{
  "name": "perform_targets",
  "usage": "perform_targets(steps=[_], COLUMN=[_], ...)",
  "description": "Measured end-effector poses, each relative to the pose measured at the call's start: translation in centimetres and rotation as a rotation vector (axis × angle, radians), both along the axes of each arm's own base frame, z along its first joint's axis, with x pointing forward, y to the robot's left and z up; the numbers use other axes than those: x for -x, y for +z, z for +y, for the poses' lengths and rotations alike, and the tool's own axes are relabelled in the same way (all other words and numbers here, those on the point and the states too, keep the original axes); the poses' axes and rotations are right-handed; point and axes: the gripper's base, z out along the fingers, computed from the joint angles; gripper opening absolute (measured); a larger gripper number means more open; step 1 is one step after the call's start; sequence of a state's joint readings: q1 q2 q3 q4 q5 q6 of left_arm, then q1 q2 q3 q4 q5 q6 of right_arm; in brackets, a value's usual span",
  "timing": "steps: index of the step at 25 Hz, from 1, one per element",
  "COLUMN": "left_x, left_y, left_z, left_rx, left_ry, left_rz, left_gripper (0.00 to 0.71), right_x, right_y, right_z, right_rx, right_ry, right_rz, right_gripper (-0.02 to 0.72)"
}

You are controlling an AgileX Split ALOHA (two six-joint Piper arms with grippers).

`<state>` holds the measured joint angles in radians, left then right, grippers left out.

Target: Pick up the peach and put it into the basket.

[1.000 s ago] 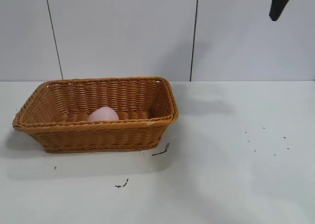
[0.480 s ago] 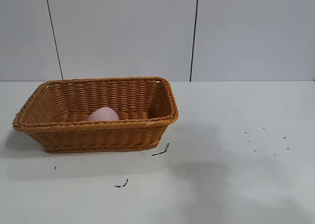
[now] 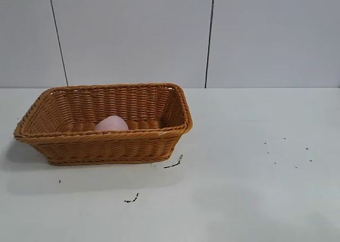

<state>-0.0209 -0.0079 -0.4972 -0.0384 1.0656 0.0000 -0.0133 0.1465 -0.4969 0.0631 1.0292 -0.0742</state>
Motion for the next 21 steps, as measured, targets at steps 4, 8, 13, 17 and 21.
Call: perform_targets(steps=[4,8,13,17,21], left_x=[0.0,0.0,0.0,0.0,0.0], left_y=[0.0,0.0,0.0,0.0,0.0], left_z=[0.0,0.0,0.0,0.0,0.0], left_rx=[0.000,0.000,0.000,0.000,0.000], left_ry=[0.000,0.000,0.000,0.000,0.000], left_rz=[0.000,0.000,0.000,0.000,0.000], left_gripper=[0.693,0.693,0.693,0.693,0.693], right_x=[2.0,2.3,2.3,2.3,2.3], right_y=[0.1,0.1,0.1,0.1,0.1], right_z=[0.0,0.0,0.0,0.0,0.0], right_rx=[0.002,0.002,0.002,0.002,0.002], right_ry=[0.000,0.000,0.000,0.000,0.000], right_rz=[-0.131,-0.150,-0.150,-0.150,-0.150], right_gripper=[0.695,0.695,0.695,0.695,0.695])
